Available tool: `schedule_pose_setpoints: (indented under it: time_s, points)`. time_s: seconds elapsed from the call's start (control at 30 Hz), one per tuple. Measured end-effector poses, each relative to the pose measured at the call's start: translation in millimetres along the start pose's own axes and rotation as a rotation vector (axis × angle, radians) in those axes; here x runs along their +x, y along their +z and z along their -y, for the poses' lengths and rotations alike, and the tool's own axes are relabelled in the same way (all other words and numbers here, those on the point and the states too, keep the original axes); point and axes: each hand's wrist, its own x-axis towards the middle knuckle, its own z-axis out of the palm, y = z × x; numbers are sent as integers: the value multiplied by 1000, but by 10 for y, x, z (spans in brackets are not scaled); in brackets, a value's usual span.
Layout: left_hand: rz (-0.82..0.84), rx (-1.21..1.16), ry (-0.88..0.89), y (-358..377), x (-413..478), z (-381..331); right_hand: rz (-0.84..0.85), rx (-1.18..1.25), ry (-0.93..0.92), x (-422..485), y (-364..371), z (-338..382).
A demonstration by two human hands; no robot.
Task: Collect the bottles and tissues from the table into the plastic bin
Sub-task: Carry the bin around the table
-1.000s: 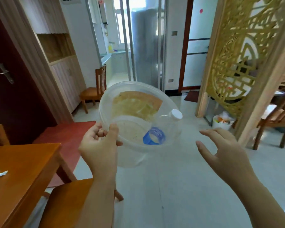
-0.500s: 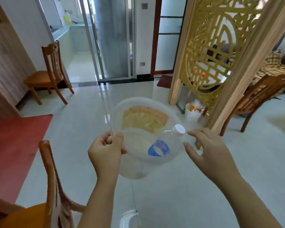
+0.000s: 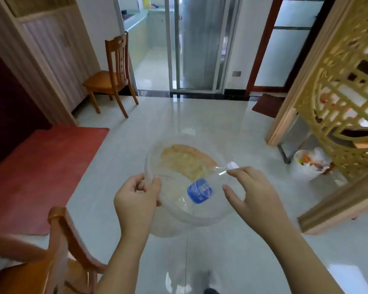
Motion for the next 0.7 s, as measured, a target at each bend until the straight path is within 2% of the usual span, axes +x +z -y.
schedule_pose_setpoints:
  time_s: [0.17, 0.3, 0.5, 0.7]
  points:
    - [-136, 58, -16, 351, 459, -97, 74, 65, -134, 842, 298, -259]
    - [-321, 34, -54, 481, 817, -209, 131, 140, -226, 1523, 488, -296]
    - [-536, 10, -98, 447, 1354, -184, 214, 212, -393, 2269, 895, -19]
    - [-636, -32, -106, 241, 2112, -71, 255, 238, -493, 2927, 1488, 419]
